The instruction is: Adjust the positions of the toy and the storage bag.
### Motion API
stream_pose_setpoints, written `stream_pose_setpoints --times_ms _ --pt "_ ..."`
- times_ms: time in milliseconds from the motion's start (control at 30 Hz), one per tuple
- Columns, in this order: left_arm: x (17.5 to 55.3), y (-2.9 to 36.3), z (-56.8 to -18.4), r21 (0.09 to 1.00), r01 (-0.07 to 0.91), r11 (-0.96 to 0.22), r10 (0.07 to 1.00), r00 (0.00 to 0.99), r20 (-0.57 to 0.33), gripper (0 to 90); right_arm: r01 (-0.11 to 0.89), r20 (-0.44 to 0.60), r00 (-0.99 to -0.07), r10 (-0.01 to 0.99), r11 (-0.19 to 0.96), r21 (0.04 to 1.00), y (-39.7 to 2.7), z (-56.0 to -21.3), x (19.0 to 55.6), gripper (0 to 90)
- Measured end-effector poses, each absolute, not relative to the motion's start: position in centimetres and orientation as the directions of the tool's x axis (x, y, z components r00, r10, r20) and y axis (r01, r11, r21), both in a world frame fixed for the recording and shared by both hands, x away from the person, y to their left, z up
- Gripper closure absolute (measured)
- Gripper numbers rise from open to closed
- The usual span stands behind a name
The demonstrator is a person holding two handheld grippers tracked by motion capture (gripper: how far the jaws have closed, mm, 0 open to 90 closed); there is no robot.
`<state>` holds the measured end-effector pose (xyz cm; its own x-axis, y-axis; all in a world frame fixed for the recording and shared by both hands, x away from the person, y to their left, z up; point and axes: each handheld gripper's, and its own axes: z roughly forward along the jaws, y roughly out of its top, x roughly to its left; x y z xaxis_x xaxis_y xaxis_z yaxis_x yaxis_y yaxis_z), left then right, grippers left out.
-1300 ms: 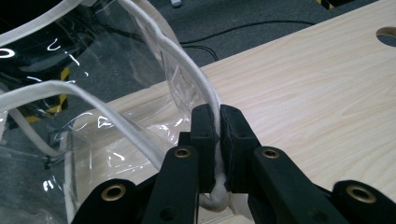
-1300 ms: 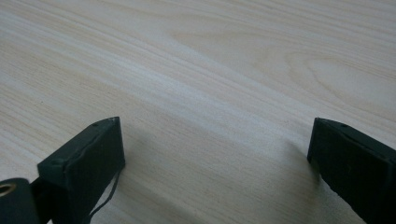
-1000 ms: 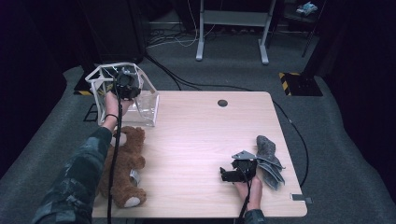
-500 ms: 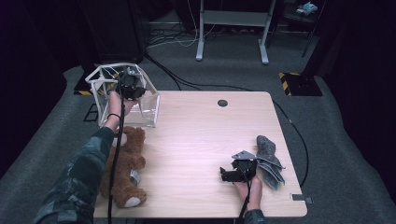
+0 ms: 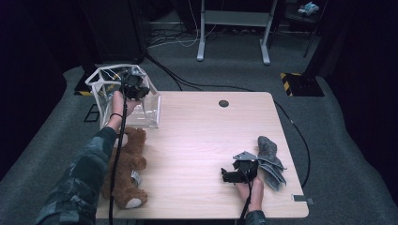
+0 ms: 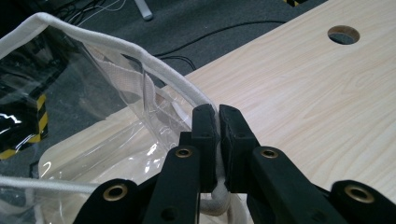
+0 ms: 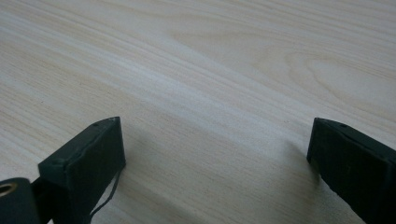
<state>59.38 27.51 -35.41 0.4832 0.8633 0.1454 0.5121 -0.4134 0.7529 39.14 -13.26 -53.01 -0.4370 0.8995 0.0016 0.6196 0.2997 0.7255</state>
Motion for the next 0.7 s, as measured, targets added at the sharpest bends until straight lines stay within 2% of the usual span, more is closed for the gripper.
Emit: stream_pose_setpoints --times_ms 700 --pt "58.7 23.1 -35.0 0.739 0.457 -0.496 0.776 0.614 0.141 85.1 0.621 0.001 -0.433 0.901 0.298 0.725 -13.2 -53.0 39.1 3.6"
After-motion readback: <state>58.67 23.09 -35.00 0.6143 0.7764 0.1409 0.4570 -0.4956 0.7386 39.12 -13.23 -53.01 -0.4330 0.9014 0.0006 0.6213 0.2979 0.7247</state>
